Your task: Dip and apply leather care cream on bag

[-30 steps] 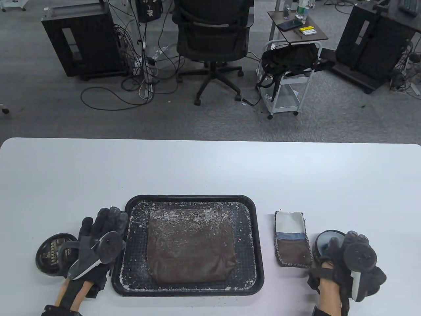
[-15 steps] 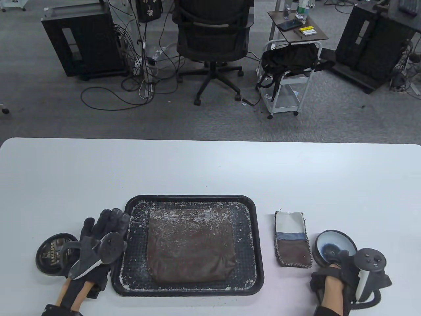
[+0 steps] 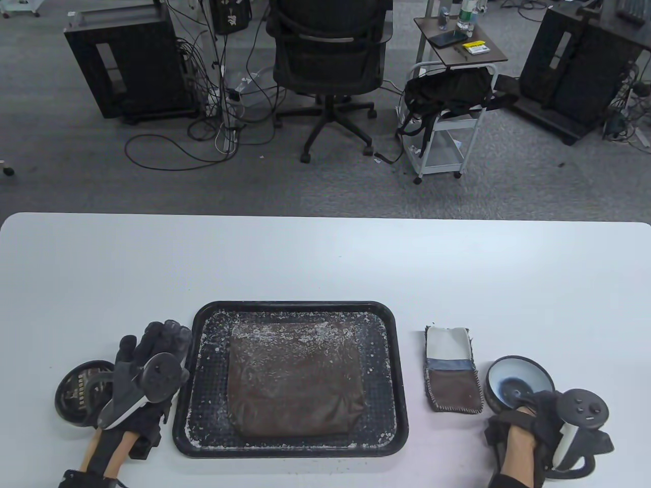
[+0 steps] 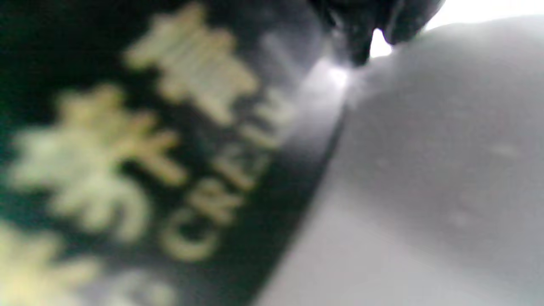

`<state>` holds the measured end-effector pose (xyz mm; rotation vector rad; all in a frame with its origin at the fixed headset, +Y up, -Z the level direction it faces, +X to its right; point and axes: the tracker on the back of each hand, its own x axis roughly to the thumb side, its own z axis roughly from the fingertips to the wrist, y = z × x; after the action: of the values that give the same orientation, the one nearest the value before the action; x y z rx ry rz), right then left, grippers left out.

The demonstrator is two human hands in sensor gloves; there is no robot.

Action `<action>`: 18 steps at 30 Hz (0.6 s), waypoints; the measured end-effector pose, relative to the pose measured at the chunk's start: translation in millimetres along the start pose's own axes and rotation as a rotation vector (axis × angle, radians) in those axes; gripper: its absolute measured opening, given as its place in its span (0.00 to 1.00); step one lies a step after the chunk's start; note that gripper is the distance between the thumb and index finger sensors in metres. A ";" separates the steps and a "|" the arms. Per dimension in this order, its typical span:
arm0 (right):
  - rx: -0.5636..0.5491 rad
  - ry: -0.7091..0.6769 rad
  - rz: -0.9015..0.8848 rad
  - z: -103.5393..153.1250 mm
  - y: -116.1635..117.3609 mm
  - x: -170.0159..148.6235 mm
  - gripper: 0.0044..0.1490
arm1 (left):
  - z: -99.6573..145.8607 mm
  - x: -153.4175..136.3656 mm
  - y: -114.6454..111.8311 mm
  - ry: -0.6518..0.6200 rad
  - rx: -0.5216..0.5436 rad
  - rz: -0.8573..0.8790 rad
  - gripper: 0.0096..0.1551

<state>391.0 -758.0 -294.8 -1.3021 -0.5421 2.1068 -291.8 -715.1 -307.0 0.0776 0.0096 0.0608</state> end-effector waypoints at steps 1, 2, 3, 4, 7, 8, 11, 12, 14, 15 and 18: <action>-0.025 -0.018 -0.029 0.9 -3.4 1.3 0.35 | -0.7 -3.2 0.6 0.012 -0.001 0.012 0.43; -0.038 -0.039 -0.065 1.3 -5.6 2.6 0.35 | -1.1 -5.8 1.2 0.022 -0.002 0.021 0.43; -0.057 -0.073 -0.127 3.1 -8.1 5.6 0.35 | -1.6 -10.0 2.2 0.040 -0.003 0.036 0.43; -0.072 -0.084 -0.157 5.5 -10.0 7.7 0.35 | -2.1 -13.6 3.1 0.058 -0.005 0.045 0.43; -0.031 -0.135 -0.311 11.1 -14.4 15.7 0.36 | -4.2 -30.4 5.8 0.148 -0.032 0.069 0.45; -0.004 -0.133 -0.370 13.2 -14.9 17.5 0.36 | -4.6 -36.4 6.4 0.182 -0.037 0.071 0.45; 0.142 -0.159 -0.579 21.3 -13.7 24.9 0.39 | -6.4 -61.9 6.0 0.310 -0.071 0.074 0.48; 0.176 -0.164 -0.617 24.8 -12.7 27.3 0.39 | -6.8 -70.4 4.7 0.348 -0.086 0.086 0.49; 0.200 -0.191 -0.639 31.0 -12.3 32.2 0.39 | -7.1 -86.9 0.8 0.422 -0.121 0.116 0.50; 0.213 -0.202 -0.649 35.0 -12.1 34.9 0.39 | -7.0 -95.6 -2.2 0.460 -0.147 0.140 0.51; 0.215 -0.287 -0.631 48.0 -14.7 46.2 0.39 | -5.9 -120.9 -15.0 0.569 -0.254 0.208 0.54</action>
<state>336.1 -717.5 -295.1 -0.5989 -0.7127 1.7534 -411.6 -737.0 -313.1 -0.1954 0.5618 0.2899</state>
